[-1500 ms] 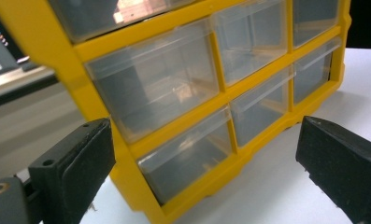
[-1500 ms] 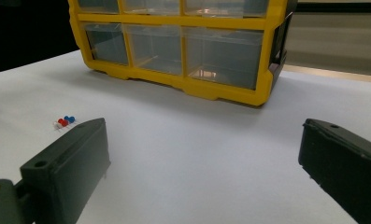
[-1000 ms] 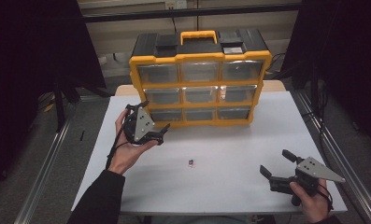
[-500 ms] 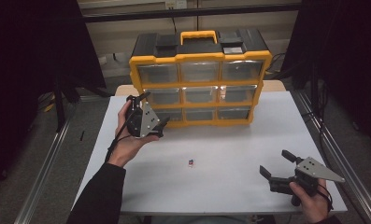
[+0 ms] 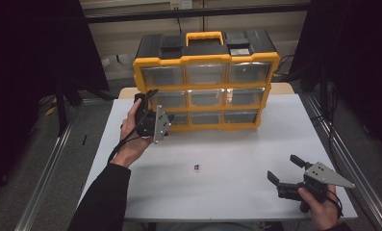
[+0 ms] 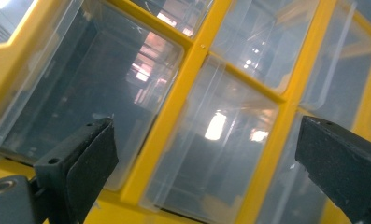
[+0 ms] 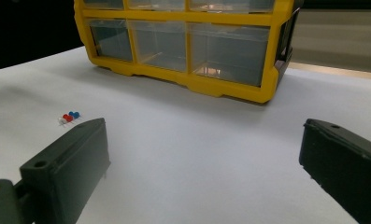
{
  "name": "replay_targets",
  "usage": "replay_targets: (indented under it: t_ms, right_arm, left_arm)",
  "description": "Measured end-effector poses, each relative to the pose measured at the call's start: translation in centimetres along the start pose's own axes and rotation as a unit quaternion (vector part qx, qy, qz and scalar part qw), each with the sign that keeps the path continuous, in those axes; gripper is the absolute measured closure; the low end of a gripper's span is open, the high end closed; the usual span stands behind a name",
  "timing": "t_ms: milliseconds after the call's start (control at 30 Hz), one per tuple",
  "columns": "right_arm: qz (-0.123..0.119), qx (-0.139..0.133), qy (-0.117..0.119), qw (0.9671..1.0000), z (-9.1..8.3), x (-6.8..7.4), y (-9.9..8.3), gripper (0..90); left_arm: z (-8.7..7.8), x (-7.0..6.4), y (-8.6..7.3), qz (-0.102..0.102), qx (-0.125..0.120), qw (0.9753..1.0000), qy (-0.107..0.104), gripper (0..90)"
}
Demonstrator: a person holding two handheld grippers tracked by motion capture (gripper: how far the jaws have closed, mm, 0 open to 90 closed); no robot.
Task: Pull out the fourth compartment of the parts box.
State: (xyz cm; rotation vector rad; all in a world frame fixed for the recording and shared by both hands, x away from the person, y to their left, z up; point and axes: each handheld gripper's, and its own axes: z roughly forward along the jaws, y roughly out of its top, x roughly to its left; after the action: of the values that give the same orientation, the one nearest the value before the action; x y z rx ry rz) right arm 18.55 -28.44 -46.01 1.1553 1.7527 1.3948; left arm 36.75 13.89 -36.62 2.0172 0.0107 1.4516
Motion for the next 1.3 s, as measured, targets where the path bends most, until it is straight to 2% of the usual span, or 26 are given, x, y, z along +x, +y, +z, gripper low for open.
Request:
replay_targets:
  t_ms: [33,67,100,133,267,400,467,500,533,600,700,800,833,867,900,933,967,1067,1200,1300]
  right_arm:
    - [0.000,0.000,0.000,1.0000,0.0,0.0,0.0,1.3]
    - [0.000,0.000,-0.001,1.0000,0.0,0.0,0.0,1.3]
    - [0.001,0.001,0.000,1.0000,0.0,0.0,0.0,1.3]
    - [0.000,0.002,0.001,1.0000,-0.1,0.0,0.0,1.3]
    - [-0.001,0.001,-0.001,1.0000,-0.1,0.0,0.0,1.4]
    - [-0.001,0.001,-0.001,1.0000,-0.1,0.0,0.0,1.4]
    - [-0.001,0.001,0.000,1.0000,-0.1,0.0,0.0,1.4]
    - [-0.001,0.001,0.000,1.0000,-0.1,0.0,0.0,1.4]
    - [0.000,0.001,0.000,1.0000,-0.1,0.0,0.0,1.4]
    - [-0.001,0.000,0.000,1.0000,-0.1,0.0,0.0,1.5]
    - [-0.002,0.000,0.001,1.0000,-0.1,0.0,0.0,1.5]
    - [-0.002,-0.001,0.000,1.0000,-0.1,0.0,0.0,1.5]
    - [-0.004,0.000,0.000,1.0000,-0.1,0.0,0.0,1.5]
    - [-0.001,0.001,-0.001,1.0000,-0.2,0.0,0.0,1.5]
    - [-0.001,0.001,-0.001,1.0000,-0.2,0.0,0.0,1.5]
    - [-0.001,0.000,-0.002,1.0000,-0.2,0.0,0.0,1.5]
    - [-0.001,0.000,-0.002,1.0000,-0.2,0.0,0.0,1.5]
    - [-0.003,0.000,-0.003,1.0000,-0.2,0.0,0.0,1.5]
    - [-0.003,-0.002,-0.005,1.0000,-0.2,0.0,0.0,1.6]
    - [-0.003,-0.002,-0.005,1.0000,-0.3,0.0,0.0,1.6]
  left_arm:
    - [0.1,0.0,0.0,0.006,0.001,1.0000,0.001,5.6]
    - [0.1,0.0,0.0,0.002,0.007,1.0000,0.000,5.7]
    - [0.3,0.1,0.0,0.016,0.004,0.9998,0.009,5.7]
    - [0.3,0.0,0.0,0.021,0.011,0.9996,0.014,6.2]
    - [0.5,-0.1,0.2,0.053,0.007,0.9983,0.021,7.9]
    - [0.6,-0.3,0.2,0.054,0.013,0.9981,0.026,11.1]
    - [0.7,-0.4,0.2,0.066,0.015,0.9971,0.036,11.4]
    - [0.8,-0.4,0.2,0.086,0.017,0.9952,0.042,11.4]
    - [0.8,-0.5,0.2,0.096,0.019,0.9943,0.042,14.2]
    - [1.0,-0.8,0.2,0.104,0.019,0.9934,0.044,15.5]
    - [1.3,-1.0,0.2,0.096,0.017,0.9943,0.045,17.5]
    - [1.4,-1.3,0.4,0.125,0.030,0.9900,0.058,22.4]
    - [1.5,-1.5,0.4,0.131,0.031,0.9893,0.057,24.6]
    - [1.6,-1.7,0.3,0.125,0.027,0.9898,0.062,29.5]
    - [1.7,-1.8,0.3,0.137,0.029,0.9886,0.055,29.5]
    - [1.7,-2.0,0.3,0.148,0.033,0.9868,0.057,35.1]
    - [1.9,-2.1,0.3,0.153,0.029,0.9860,0.059,35.1]
    - [2.0,-2.2,0.2,0.149,0.026,0.9865,0.063,38.5]
    - [2.1,-2.6,0.3,0.148,0.025,0.9858,0.075,39.5]
    - [2.4,-3.1,0.2,0.157,0.026,0.9850,0.067,40.2]
